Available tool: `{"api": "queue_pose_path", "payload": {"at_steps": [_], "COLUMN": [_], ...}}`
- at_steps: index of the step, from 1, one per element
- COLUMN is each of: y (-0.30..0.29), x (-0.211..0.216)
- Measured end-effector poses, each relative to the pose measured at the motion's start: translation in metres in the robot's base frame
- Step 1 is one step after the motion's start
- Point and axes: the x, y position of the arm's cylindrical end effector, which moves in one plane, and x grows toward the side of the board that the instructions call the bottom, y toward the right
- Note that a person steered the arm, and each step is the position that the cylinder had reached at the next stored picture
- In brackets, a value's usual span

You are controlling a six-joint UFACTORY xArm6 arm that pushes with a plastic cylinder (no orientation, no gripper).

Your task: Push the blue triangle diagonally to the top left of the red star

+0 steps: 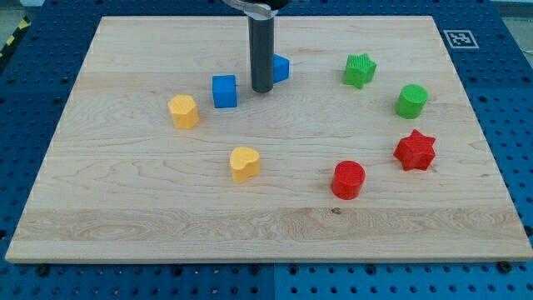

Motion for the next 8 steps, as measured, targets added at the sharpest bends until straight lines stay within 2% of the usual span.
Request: {"api": "queue_pose_path", "payload": {"at_steps": [3,5,8], "y": [0.002,0.005,0.005], "x": [-0.001,-0.018,0.055]}}
